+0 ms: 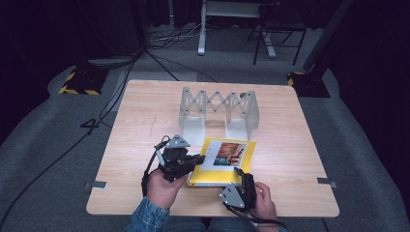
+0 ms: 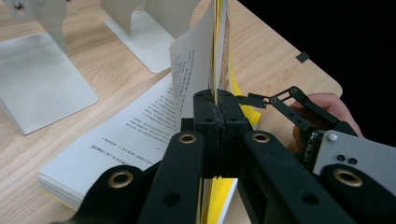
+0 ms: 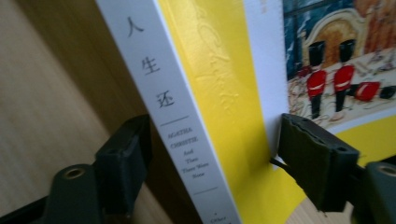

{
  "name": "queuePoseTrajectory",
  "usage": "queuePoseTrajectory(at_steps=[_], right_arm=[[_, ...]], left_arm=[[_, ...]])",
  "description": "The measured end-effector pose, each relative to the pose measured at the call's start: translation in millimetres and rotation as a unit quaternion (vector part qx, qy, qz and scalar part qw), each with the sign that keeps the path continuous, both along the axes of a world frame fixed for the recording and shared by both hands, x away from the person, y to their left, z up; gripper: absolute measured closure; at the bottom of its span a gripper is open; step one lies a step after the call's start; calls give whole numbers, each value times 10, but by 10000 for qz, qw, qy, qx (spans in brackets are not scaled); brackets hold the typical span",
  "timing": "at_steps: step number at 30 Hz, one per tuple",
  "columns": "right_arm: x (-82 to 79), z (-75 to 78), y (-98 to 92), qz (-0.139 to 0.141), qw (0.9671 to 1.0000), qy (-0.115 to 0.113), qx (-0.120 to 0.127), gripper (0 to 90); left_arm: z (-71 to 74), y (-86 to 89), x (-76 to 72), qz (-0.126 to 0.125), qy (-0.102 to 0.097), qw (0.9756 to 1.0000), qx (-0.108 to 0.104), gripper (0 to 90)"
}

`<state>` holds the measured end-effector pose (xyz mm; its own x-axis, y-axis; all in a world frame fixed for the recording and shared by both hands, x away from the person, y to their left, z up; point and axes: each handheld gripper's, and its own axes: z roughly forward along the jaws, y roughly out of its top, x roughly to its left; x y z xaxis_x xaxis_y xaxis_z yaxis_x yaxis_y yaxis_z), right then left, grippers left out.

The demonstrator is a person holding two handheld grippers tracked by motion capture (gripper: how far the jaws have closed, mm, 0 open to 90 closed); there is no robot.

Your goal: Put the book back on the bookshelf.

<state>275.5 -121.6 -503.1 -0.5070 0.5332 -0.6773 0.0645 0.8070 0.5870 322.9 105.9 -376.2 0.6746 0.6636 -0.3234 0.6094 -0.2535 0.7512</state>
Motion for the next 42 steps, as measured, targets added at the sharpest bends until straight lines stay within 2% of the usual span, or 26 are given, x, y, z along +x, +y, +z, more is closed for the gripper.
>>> queuePoseTrajectory(at_steps=[2, 4, 5, 7, 10, 13, 15, 16, 19, 24, 27, 28, 29, 30, 31, 32, 33, 36, 37, 39, 42], right_arm=[[9, 1, 25, -85, 9999, -128, -71, 354], [15, -1, 36, -106, 9998, -134, -98, 376], [15, -17, 75, -103, 9994, -176, -265, 483], [-9, -37, 104, -103, 9983, -276, -508, 576], [-11, -41, 119, -86, 9974, -305, -641, 627], [-24, -42, 136, -71, 9961, -406, -783, 682], [-34, -36, 136, 20, 9948, -368, -946, 698], [-33, -39, 140, -9, 9953, -422, -866, 701], [-39, -14, 122, 85, 9954, -399, -862, 710], [-86, 35, 113, 241, 9957, -419, -790, 732], [-121, 69, 117, 370, 9957, -415, -744, 747], [-137, 82, 117, 388, 9956, -459, -716, 753], [-137, 82, 117, 388, 9956, -459, -716, 753], [-166, 135, 111, 425, 9961, -450, -635, 758], [-166, 135, 111, 425, 9961, -450, -635, 758], [-177, 178, 95, 439, 9963, -471, -573, 759], [-177, 194, 86, 444, 9965, -438, -551, 760], [-175, 246, 55, 447, 9974, -353, -449, 761], [-167, 266, 42, 467, 9976, -331, -398, 761], [-148, 320, 9, 461, 9982, -295, -250, 761], [-116, 430, -71, 415, 9989, -193, 93, 762]], left_arm=[[-10, 6, 7, 11, 14, 10000, -11, 890], [-20, 0, 12, 18, 28, 10000, 3, 890], [-36, -9, 19, 0, 40, 10000, 19, 890], [-52, -19, 22, 9, 56, 10000, 34, 889], [-78, -11, 34, 37, 79, 10000, -15, 889], [-89, 1, 40, 77, 86, 9999, 42, 889], [-101, 11, 47, 122, 94, 9999, 35, 888], [-105, 19, 51, 131, 103, 9999, 19, 888], [-112, 50, 61, 223, 67, 9997, 1, 884], [-125, 149, 66, 444, 6, 9989, -154, 849], [-130, 185, 59, 540, -77, 9983, -182, 790], [-135, 230, 43, 637, -199, 9975, -215, 761], [-135, 230, 43, 637, -199, 9975, -215, 731], [-141, 281, 26, 714, -382, 9964, -252, 688], [-141, 281, 26, 714, -382, 9964, -252, 649], [-136, 319, 12, 805, -504, 9950, -308, 589], [-121, 390, -3, 870, -574, 9936, -427, 568], [-104, 469, -18, 968, -624, 9921, -487, 521], [-99, 538, -33, 1052, -673, 9909, -495, 509], [-105, 590, -45, 1116, -714, 9901, -474, 504], [-198, 743, -50, 1322, -714, 9883, -274, 501]])
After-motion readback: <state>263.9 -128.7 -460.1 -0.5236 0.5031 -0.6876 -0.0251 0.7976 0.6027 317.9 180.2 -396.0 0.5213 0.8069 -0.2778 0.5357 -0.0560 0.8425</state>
